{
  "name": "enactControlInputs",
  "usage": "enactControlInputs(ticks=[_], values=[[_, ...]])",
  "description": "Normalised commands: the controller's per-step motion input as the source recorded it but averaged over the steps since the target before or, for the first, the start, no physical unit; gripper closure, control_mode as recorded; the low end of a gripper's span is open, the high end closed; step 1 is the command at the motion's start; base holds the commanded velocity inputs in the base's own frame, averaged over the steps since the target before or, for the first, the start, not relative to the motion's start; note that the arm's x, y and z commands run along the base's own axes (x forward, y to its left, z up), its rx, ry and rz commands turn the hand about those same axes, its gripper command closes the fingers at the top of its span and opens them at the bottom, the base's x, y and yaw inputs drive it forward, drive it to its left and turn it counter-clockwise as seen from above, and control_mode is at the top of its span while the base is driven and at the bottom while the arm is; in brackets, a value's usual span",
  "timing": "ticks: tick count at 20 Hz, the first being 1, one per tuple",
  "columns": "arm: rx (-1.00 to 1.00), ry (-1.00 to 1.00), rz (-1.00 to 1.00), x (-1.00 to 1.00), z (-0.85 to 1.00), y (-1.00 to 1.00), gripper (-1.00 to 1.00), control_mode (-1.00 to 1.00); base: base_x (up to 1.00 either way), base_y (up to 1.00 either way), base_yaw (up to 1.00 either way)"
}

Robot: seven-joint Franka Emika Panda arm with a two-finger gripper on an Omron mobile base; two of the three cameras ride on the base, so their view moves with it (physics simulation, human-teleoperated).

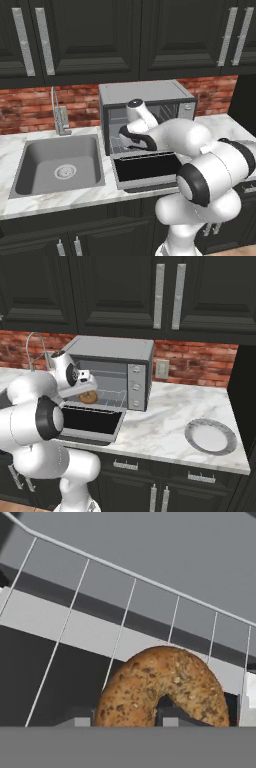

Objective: Pick up the bagel from the plate, place it on the toaster oven rack, close the door, and set the timer.

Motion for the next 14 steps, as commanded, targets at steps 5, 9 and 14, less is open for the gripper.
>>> enactControlInputs(ticks=[5, 9, 14], values=[[0.03, 0.00, 0.01, 0.24, -0.28, 0.02, 1.00, -1.00, 0.00, 0.00, 0.00], [0.03, 0.00, 0.01, 0.10, -0.19, 0.00, 1.00, -1.00, 0.00, 0.00, 0.00], [0.01, 0.00, 0.00, 0.00, -0.13, 0.09, -1.00, -1.00, 0.00, 0.00, 0.00]])
